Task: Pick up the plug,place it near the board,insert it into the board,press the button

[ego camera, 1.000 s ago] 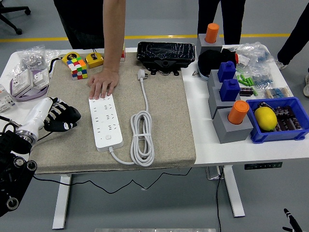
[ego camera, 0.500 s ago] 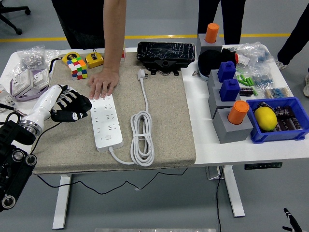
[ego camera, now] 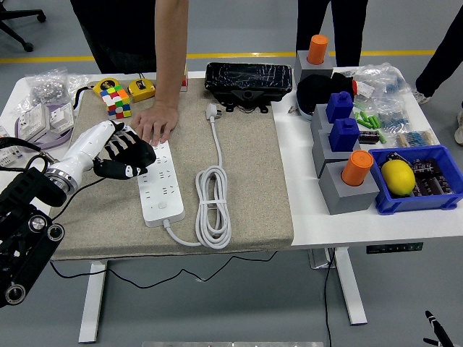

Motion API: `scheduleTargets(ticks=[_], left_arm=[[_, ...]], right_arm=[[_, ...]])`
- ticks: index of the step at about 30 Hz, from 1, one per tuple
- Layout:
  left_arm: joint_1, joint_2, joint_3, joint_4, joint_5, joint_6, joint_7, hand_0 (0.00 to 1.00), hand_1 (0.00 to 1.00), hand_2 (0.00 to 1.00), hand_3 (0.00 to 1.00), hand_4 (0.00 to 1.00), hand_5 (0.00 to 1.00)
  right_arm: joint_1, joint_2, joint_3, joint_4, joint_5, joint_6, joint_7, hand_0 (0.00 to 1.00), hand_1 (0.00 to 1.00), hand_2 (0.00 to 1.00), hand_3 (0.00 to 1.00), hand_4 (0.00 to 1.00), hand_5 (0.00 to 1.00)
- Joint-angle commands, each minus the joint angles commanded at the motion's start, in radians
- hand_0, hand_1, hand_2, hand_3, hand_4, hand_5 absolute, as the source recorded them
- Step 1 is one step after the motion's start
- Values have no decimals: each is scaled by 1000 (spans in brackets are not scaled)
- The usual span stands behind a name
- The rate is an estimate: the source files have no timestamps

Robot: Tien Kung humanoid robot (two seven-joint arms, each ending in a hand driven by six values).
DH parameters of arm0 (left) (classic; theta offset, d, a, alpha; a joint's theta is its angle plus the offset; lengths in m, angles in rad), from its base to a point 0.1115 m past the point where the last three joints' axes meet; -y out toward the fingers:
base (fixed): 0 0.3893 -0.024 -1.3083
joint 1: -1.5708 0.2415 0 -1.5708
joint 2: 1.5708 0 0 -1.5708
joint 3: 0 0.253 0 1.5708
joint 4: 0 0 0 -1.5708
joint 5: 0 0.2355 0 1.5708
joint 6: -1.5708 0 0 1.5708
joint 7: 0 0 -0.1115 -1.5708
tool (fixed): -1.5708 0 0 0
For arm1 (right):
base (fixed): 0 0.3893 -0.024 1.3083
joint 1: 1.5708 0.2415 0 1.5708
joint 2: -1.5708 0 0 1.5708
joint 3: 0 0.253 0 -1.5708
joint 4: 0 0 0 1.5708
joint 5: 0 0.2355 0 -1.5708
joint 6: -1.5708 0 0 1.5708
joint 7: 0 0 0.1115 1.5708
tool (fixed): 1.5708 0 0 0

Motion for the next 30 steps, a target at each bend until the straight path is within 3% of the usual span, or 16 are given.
scheduleTargets(ticks=[7,17,30], left_arm=[[-11,-6,42,16,-6,4,-2,316,423,355,494,599,2],[-15,-18,52,104,-23,13,-18,317,425,364,504,613,2],[-30,-2,53,159,-15,25,-33,319,429,371,511,606,2]], right_arm=[[-1,-1,0,0,0,0,0,809,754,732,772,998,998],[-1,-1,-4,0,1,1,0,809,754,732,772,998,998],[-3,-1,-5,0,3,0,0,809,754,732,772,998,998]])
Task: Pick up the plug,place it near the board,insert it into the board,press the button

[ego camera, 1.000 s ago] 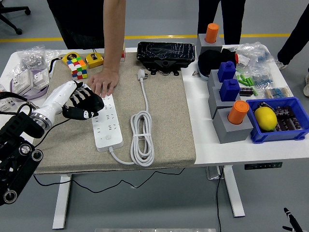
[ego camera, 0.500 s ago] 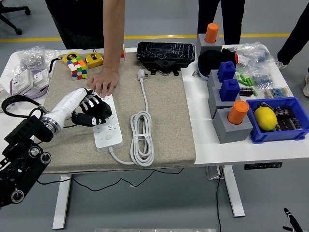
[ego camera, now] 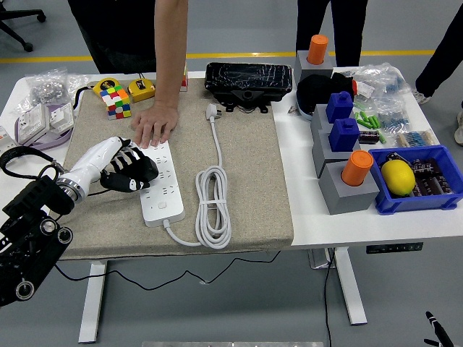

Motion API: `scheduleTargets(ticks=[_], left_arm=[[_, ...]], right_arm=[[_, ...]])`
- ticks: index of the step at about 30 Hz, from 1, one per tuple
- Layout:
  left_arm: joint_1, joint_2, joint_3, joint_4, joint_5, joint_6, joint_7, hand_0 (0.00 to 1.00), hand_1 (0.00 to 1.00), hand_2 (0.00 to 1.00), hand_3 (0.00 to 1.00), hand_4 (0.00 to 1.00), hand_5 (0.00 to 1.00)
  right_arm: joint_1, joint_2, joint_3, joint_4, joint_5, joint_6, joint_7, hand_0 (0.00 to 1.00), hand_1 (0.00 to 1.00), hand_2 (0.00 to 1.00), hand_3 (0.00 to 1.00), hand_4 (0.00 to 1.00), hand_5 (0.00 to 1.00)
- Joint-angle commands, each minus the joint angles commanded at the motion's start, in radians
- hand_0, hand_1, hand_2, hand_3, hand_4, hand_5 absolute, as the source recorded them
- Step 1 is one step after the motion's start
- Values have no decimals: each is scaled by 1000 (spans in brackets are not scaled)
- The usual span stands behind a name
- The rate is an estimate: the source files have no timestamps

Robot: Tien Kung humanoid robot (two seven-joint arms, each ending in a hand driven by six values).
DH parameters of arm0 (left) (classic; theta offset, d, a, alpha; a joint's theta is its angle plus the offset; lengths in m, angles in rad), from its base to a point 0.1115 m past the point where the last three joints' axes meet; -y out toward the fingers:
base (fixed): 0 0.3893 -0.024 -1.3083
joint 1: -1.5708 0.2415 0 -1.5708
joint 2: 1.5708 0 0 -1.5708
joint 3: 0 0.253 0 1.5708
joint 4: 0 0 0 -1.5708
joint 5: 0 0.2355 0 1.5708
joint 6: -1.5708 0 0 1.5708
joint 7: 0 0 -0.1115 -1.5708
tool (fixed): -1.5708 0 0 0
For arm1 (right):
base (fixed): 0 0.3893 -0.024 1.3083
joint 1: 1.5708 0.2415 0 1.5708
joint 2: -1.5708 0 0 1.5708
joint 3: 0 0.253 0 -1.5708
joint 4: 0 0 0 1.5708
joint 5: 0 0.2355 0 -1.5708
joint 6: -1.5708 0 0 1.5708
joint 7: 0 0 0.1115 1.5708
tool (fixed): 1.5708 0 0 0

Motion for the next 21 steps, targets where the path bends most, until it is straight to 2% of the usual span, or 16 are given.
scheduleTargets(ticks=[6,21], left_arm=[[-7,12,-1,11,7,-10,5,321,444,377,515,595,2],[-18,18,-4,13,19,-25,10,329,465,394,522,588,2]], right_arm=[[-1,0,1,0,-2,0,-2,809,753,732,772,998,998],[5,-4,-2,0,3,-1,-2,808,754,732,772,998,998]])
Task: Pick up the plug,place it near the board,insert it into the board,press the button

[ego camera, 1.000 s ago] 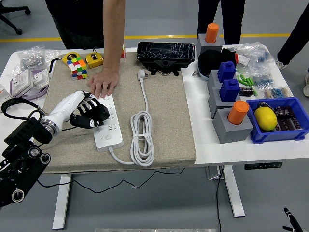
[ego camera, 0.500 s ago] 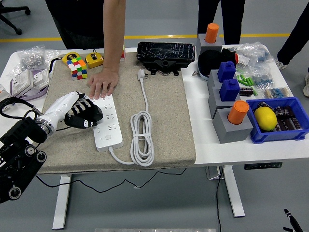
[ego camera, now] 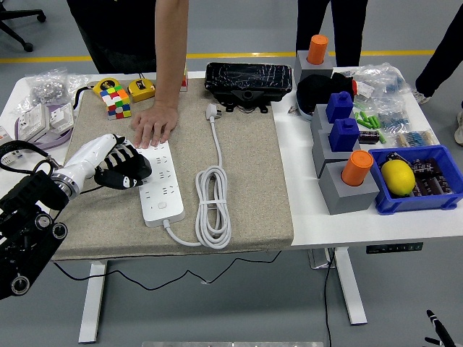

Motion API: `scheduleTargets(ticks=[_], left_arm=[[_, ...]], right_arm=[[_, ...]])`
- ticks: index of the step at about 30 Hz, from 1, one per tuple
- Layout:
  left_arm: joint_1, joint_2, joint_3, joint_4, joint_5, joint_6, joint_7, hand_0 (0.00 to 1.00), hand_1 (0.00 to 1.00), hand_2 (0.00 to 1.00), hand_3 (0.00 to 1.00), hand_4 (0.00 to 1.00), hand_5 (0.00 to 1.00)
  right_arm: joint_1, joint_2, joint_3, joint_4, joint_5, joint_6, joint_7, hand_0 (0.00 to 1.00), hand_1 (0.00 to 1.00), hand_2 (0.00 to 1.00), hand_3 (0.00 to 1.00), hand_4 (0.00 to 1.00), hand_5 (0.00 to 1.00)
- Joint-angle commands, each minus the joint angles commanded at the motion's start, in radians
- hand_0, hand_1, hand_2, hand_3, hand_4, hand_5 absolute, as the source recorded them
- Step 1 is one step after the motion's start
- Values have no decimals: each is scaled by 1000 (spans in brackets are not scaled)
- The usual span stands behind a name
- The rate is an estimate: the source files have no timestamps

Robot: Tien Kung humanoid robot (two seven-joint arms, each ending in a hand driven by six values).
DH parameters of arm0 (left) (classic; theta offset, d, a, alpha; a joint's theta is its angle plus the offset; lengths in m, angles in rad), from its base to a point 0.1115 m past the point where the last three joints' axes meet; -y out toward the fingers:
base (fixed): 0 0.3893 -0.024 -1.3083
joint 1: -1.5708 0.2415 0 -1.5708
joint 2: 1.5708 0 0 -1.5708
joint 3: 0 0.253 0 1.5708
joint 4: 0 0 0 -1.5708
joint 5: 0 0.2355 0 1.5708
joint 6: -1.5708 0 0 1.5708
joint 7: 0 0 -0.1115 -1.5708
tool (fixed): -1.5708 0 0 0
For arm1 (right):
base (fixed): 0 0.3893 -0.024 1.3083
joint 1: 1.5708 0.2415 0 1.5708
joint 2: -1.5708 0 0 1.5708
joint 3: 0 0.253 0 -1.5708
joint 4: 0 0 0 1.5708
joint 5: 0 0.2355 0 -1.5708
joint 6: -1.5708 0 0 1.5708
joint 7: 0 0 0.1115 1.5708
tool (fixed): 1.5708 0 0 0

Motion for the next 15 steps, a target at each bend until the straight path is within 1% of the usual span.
scheduleTargets(ticks=[5,15], left_arm=[[0,2,-1,1,1,-9,2,328,473,403,519,581,2],[-1,2,-2,3,5,-11,4,331,483,413,525,590,2]], right_arm=[[0,-1,0,0,0,0,0,808,754,732,771,998,998],[1,0,-2,0,3,-1,0,809,754,732,772,998,998]])
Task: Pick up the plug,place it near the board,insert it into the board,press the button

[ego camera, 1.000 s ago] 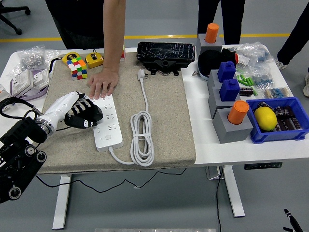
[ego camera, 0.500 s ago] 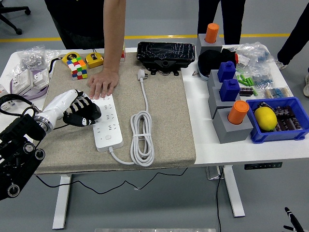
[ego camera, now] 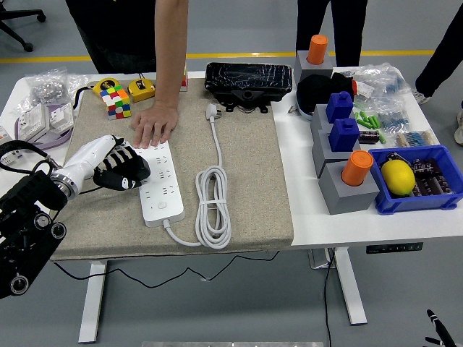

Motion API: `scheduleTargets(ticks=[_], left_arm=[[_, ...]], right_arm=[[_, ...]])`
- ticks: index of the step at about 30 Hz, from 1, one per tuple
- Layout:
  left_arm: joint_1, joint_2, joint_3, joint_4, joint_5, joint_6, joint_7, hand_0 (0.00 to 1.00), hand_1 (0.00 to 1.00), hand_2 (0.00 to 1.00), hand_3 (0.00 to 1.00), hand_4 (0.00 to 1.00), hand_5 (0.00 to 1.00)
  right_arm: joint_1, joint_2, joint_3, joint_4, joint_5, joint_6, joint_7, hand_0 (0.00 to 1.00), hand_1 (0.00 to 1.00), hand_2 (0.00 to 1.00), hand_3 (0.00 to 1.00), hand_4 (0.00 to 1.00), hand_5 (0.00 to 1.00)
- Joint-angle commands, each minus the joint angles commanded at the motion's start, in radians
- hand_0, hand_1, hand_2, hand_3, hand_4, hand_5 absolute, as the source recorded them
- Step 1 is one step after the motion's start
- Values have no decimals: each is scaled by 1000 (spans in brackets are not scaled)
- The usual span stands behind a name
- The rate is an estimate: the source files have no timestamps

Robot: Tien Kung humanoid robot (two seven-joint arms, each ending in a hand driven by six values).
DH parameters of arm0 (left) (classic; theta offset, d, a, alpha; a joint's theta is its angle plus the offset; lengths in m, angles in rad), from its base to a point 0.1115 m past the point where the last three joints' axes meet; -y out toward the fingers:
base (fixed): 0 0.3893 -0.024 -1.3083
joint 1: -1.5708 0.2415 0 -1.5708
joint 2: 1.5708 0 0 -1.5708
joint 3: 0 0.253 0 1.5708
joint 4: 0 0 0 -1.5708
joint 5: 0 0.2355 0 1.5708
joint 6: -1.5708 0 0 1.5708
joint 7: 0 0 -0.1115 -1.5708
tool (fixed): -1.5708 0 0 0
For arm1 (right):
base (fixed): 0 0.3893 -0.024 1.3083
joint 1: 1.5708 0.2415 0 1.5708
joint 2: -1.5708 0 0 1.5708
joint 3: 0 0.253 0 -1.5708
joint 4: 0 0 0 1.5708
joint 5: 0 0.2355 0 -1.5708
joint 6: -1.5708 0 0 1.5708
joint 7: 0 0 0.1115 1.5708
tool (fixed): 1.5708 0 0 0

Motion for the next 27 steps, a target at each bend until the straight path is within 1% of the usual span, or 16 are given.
scheduleTargets(ticks=[6,20,27], left_arm=[[2,2,0,0,2,-14,5,332,488,419,527,594,2],[2,7,4,0,3,-20,3,332,500,430,519,590,2],[3,15,13,-2,6,-27,6,332,499,429,514,577,2]], right_arm=[[0,0,0,0,0,0,0,809,754,732,772,998,998],[-2,0,0,0,0,-1,-1,809,754,733,772,998,998],[-4,1,0,0,0,-1,0,809,754,732,772,998,998]])
